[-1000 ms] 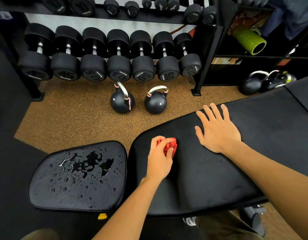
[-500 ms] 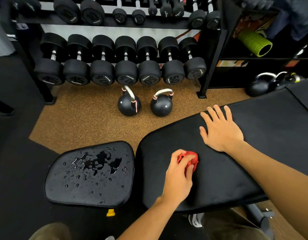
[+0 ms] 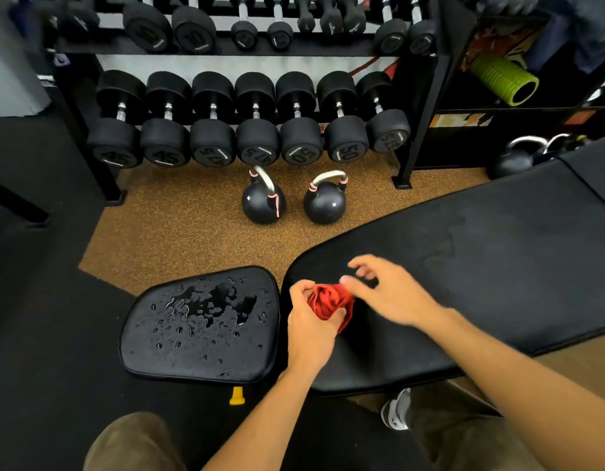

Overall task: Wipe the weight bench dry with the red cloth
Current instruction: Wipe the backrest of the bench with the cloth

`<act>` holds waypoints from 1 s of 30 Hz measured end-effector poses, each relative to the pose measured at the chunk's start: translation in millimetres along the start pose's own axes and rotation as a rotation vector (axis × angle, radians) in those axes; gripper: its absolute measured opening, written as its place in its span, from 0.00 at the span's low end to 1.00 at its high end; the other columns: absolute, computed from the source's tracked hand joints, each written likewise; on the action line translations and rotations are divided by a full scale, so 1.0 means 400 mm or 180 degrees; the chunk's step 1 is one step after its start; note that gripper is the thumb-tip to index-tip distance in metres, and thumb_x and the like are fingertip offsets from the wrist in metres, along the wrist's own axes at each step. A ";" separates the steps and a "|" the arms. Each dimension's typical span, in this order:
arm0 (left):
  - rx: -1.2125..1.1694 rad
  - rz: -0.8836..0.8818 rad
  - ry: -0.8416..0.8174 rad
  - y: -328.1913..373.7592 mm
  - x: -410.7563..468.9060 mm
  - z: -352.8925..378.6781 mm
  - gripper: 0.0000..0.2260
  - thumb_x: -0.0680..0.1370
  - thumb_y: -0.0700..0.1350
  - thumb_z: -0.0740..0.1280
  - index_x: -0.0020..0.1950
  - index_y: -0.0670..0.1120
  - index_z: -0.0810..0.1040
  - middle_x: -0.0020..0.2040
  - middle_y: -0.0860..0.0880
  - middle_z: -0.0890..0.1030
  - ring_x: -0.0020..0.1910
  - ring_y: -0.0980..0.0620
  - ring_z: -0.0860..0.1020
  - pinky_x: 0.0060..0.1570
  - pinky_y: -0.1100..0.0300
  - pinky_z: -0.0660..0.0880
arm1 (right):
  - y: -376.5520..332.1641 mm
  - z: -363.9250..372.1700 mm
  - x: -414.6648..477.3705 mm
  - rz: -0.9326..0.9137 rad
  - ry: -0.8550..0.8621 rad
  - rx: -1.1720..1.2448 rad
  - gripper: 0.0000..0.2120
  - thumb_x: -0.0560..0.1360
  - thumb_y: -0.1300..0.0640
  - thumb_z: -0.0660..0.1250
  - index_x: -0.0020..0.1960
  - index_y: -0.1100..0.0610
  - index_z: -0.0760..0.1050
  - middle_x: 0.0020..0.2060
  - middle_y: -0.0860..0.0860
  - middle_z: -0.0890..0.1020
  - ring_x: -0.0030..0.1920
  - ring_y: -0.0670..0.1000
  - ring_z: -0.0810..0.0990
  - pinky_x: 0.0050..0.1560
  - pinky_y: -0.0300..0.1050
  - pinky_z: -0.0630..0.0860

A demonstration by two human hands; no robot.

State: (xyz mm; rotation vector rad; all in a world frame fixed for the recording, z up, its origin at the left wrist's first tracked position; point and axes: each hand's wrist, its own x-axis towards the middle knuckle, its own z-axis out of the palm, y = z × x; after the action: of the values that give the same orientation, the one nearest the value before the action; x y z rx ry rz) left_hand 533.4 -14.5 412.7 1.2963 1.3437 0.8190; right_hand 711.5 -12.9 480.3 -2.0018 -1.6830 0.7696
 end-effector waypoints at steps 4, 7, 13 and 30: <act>-0.0288 0.0065 -0.0304 -0.006 0.003 -0.061 0.21 0.71 0.42 0.78 0.60 0.57 0.77 0.54 0.57 0.83 0.52 0.60 0.82 0.51 0.64 0.79 | -0.038 0.115 -0.036 0.0311 -0.0383 0.0729 0.25 0.69 0.35 0.75 0.62 0.41 0.77 0.55 0.43 0.81 0.55 0.43 0.81 0.59 0.42 0.76; -0.0436 0.0133 -0.0602 -0.028 0.003 -0.108 0.25 0.73 0.40 0.73 0.68 0.56 0.77 0.63 0.55 0.82 0.63 0.57 0.80 0.63 0.55 0.77 | -0.059 0.174 -0.053 0.0894 -0.0181 0.1946 0.17 0.73 0.49 0.78 0.59 0.48 0.79 0.55 0.51 0.84 0.52 0.49 0.86 0.50 0.46 0.84; -0.0827 -0.0170 -0.0459 -0.041 -0.004 -0.148 0.17 0.81 0.33 0.65 0.62 0.53 0.70 0.56 0.50 0.86 0.54 0.51 0.84 0.57 0.55 0.78 | -0.097 0.221 -0.045 0.1709 -0.0050 0.3298 0.07 0.80 0.61 0.69 0.57 0.60 0.80 0.48 0.58 0.87 0.44 0.53 0.88 0.46 0.47 0.83; -0.0020 -0.0387 0.0095 -0.082 0.231 -0.113 0.19 0.79 0.47 0.72 0.67 0.57 0.71 0.57 0.51 0.83 0.48 0.53 0.85 0.50 0.51 0.84 | -0.021 0.154 0.131 -0.0014 -0.0400 -0.0687 0.17 0.79 0.54 0.65 0.66 0.49 0.81 0.62 0.53 0.82 0.65 0.55 0.78 0.70 0.50 0.72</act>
State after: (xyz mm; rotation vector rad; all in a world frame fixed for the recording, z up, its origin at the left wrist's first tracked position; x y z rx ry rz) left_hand 494.3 77.4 371.2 1.1893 1.4279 0.7603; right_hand 671.5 37.8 430.9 -2.1303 -1.9136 0.7541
